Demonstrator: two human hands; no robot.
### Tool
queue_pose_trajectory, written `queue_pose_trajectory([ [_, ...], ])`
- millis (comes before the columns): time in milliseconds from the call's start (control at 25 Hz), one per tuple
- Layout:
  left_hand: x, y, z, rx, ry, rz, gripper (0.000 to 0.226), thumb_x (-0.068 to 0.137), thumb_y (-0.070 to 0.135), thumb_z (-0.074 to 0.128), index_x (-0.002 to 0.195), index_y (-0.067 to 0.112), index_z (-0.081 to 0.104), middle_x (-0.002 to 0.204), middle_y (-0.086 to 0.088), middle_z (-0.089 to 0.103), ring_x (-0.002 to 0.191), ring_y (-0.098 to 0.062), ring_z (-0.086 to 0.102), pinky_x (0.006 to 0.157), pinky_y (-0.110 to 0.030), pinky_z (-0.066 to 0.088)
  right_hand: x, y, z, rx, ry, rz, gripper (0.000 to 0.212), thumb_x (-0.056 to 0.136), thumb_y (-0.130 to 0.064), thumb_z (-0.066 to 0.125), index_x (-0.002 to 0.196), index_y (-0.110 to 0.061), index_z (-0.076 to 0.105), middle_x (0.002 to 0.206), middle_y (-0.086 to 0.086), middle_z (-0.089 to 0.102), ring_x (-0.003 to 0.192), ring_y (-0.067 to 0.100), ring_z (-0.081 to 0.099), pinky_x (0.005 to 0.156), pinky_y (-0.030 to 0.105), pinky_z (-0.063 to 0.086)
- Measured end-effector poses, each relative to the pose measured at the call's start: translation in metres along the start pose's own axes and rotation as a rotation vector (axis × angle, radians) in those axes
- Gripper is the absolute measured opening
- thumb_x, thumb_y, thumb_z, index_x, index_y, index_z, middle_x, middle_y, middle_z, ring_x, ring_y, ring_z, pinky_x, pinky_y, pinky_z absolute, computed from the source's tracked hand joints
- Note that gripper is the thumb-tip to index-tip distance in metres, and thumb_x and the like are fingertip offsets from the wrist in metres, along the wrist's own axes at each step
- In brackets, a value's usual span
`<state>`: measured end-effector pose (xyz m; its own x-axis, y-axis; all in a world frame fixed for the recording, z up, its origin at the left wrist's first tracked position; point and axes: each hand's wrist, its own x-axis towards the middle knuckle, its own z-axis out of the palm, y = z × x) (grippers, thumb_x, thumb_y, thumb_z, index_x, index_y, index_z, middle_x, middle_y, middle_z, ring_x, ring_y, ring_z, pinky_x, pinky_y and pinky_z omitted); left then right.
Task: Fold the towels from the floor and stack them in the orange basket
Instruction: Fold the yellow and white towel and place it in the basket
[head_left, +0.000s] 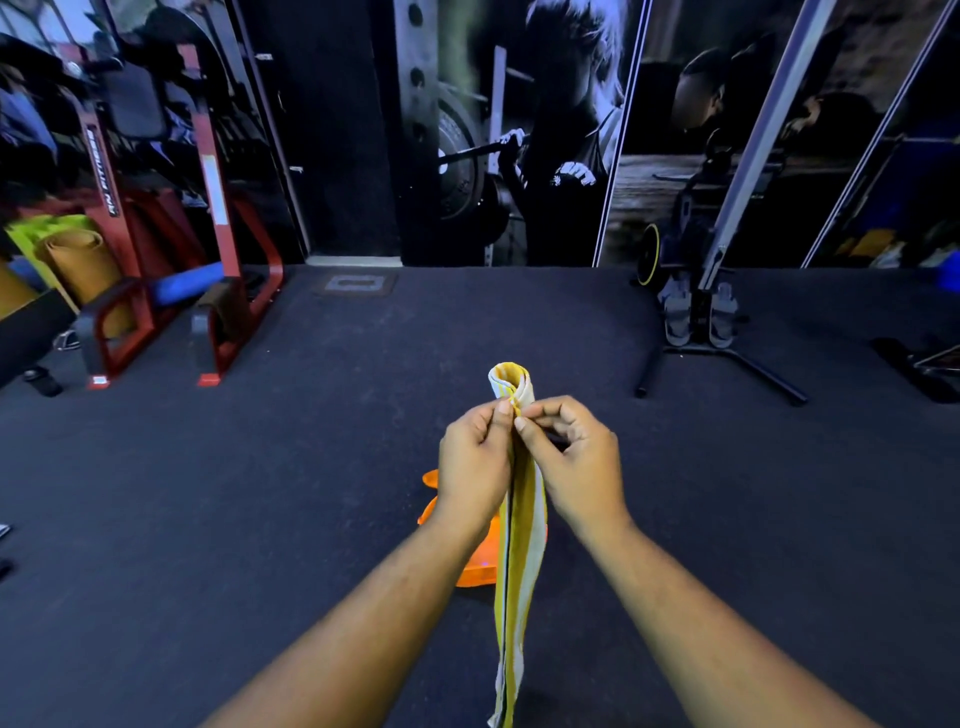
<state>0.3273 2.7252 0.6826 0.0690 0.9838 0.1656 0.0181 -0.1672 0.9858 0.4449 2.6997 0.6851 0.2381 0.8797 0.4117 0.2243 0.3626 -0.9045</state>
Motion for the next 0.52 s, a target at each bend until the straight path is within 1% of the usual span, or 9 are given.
queue_pose_trajectory([
  [120,0.001,0.010,-0.007,-0.039,-0.081,-0.010,0.022,0.089,0.034,0.075,0.102,0.017,0.077,0.095,-0.011,0.078,0.099,-0.037,0.072,0.092,-0.059,0.056,0.003,0.003,-0.007,0.157,-0.118,0.087,0.018,0.098,-0.011,0.050,0.108,-0.017,0.064,0.106,0.006,0.076,0.106,0.021,0.071,0.094,0.040,0.055],
  [160,0.003,0.013,-0.011,-0.030,-0.092,-0.003,0.017,0.087,0.026,0.079,0.101,0.016,0.077,0.094,-0.011,0.078,0.098,-0.037,0.073,0.092,-0.058,0.056,0.006,0.000,-0.011,0.251,-0.161,0.152,0.020,0.099,-0.006,0.044,0.111,-0.015,0.058,0.107,0.011,0.077,0.107,0.024,0.072,0.096,0.040,0.055],
  [240,0.007,0.015,-0.019,-0.001,-0.112,-0.002,0.014,0.090,0.011,0.076,0.104,0.012,0.077,0.096,-0.010,0.079,0.097,-0.034,0.075,0.091,-0.059,0.057,0.018,-0.002,-0.023,0.351,-0.198,0.228,0.025,0.102,0.005,0.037,0.112,-0.015,0.046,0.101,0.014,0.078,0.099,0.025,0.074,0.090,0.036,0.058],
  [280,0.010,0.019,-0.024,0.018,-0.139,-0.002,0.016,0.092,0.006,0.073,0.107,0.011,0.076,0.099,-0.012,0.078,0.099,-0.032,0.074,0.091,-0.060,0.057,0.026,0.000,-0.029,0.343,-0.159,0.228,0.026,0.102,0.007,0.039,0.113,-0.016,0.043,0.099,0.013,0.077,0.095,0.025,0.075,0.085,0.036,0.058],
  [320,0.012,0.024,-0.028,0.041,-0.182,0.007,0.018,0.093,0.004,0.070,0.110,0.011,0.074,0.103,-0.014,0.078,0.099,-0.030,0.074,0.092,-0.058,0.057,0.034,0.005,-0.038,0.297,-0.097,0.213,0.026,0.101,0.005,0.048,0.115,-0.017,0.044,0.102,0.011,0.075,0.095,0.023,0.074,0.085,0.037,0.058],
  [360,0.015,0.030,-0.033,0.064,-0.236,0.028,0.020,0.095,0.004,0.069,0.113,0.011,0.073,0.105,-0.015,0.077,0.097,-0.026,0.072,0.091,-0.055,0.058,0.041,0.011,-0.046,0.219,-0.076,0.200,0.030,0.099,-0.003,0.059,0.122,-0.018,0.046,0.111,0.008,0.072,0.103,0.019,0.071,0.090,0.038,0.056],
  [440,0.023,0.043,-0.045,0.085,-0.350,0.083,0.022,0.096,0.005,0.066,0.117,0.011,0.069,0.102,-0.009,0.076,0.092,-0.017,0.069,0.082,-0.039,0.060,0.047,0.016,-0.058,0.110,-0.214,0.231,0.061,0.090,-0.025,0.075,0.142,-0.023,0.043,0.133,-0.002,0.062,0.124,0.009,0.059,0.104,0.033,0.048],
  [480,0.029,0.049,-0.051,0.080,-0.380,0.101,0.024,0.097,0.006,0.066,0.119,0.012,0.067,0.099,-0.004,0.074,0.089,-0.013,0.067,0.079,-0.031,0.058,0.049,0.015,-0.060,0.116,-0.293,0.274,0.070,0.085,-0.028,0.076,0.147,-0.023,0.042,0.137,-0.004,0.060,0.127,0.007,0.057,0.105,0.030,0.047],
  [520,0.035,0.054,-0.057,0.072,-0.378,0.108,0.025,0.097,0.007,0.065,0.121,0.013,0.064,0.097,-0.002,0.073,0.088,-0.012,0.066,0.077,-0.027,0.056,0.052,0.013,-0.062,0.140,-0.329,0.303,0.069,0.083,-0.027,0.076,0.145,-0.020,0.047,0.135,-0.002,0.064,0.124,0.008,0.060,0.103,0.030,0.048],
])
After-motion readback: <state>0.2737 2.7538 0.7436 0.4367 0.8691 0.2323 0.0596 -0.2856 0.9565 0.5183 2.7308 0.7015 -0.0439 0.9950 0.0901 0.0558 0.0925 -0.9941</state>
